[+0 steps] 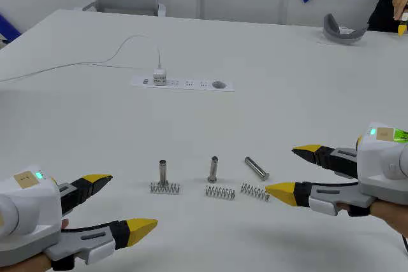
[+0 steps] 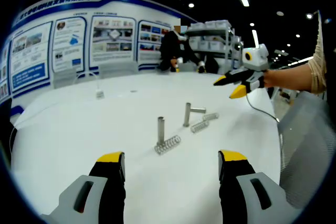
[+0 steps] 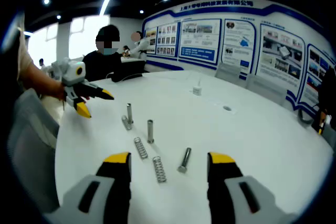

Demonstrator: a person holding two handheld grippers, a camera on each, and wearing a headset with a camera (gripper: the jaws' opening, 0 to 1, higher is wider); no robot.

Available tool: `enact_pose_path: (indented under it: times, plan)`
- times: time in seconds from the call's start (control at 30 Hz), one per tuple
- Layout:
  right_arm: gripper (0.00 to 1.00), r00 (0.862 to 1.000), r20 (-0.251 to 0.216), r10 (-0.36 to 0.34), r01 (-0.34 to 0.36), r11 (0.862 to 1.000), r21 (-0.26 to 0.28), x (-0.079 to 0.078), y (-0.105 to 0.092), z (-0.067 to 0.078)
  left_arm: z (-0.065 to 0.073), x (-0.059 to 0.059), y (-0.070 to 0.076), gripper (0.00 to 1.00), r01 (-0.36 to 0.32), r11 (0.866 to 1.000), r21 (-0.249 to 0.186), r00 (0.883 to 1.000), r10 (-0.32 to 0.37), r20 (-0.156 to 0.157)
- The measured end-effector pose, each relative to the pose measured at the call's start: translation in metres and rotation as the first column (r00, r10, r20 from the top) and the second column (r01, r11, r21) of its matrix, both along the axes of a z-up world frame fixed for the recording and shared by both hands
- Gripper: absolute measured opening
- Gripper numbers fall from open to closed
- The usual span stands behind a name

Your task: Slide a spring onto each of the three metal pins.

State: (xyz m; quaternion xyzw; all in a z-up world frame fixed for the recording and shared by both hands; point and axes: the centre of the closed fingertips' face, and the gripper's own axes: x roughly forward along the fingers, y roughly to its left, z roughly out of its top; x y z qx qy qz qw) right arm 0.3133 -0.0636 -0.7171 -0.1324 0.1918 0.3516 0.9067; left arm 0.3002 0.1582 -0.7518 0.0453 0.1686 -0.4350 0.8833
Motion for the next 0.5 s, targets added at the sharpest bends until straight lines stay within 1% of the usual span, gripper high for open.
enact_pose_path:
  times: [0.13, 0.27, 0.33, 0.4, 0.47, 0.5]
  plan:
    - [0.58, 1.0, -0.013, -0.006, 0.006, 1.0, -0.022, 0.008, 0.003, 0.001, 0.001, 0.002, 0.0, 0.73, 0.001, 1.0, 0.001, 1.0, -0.001, 0.002]
    - [0.56, 0.999, -0.032, -0.024, 0.023, 1.0, -0.011, 0.019, 0.006, 0.001, 0.001, 0.002, -0.001, 0.73, 0.005, 1.0, 0.003, 1.0, -0.005, 0.002]
    - [0.54, 0.999, -0.041, -0.034, 0.033, 0.999, -0.017, 0.024, 0.007, -0.002, 0.001, 0.002, -0.002, 0.73, 0.006, 1.0, 0.004, 1.0, -0.006, 0.002]
    - [0.52, 0.997, -0.061, -0.053, 0.051, 0.998, -0.031, 0.029, 0.006, -0.007, 0.001, 0.002, -0.002, 0.73, 0.006, 1.0, 0.004, 1.0, -0.006, 0.002]
    - [0.49, 0.996, -0.069, -0.062, 0.06, 0.998, -0.029, 0.033, 0.007, -0.008, 0.001, 0.002, -0.002, 0.73, 0.006, 1.0, 0.005, 1.0, -0.006, 0.003]
    - [0.48, 0.994, -0.08, -0.074, 0.072, 0.997, -0.029, 0.036, 0.008, -0.01, 0.001, 0.002, -0.001, 0.73, 0.004, 1.0, 0.005, 1.0, -0.004, 0.003]
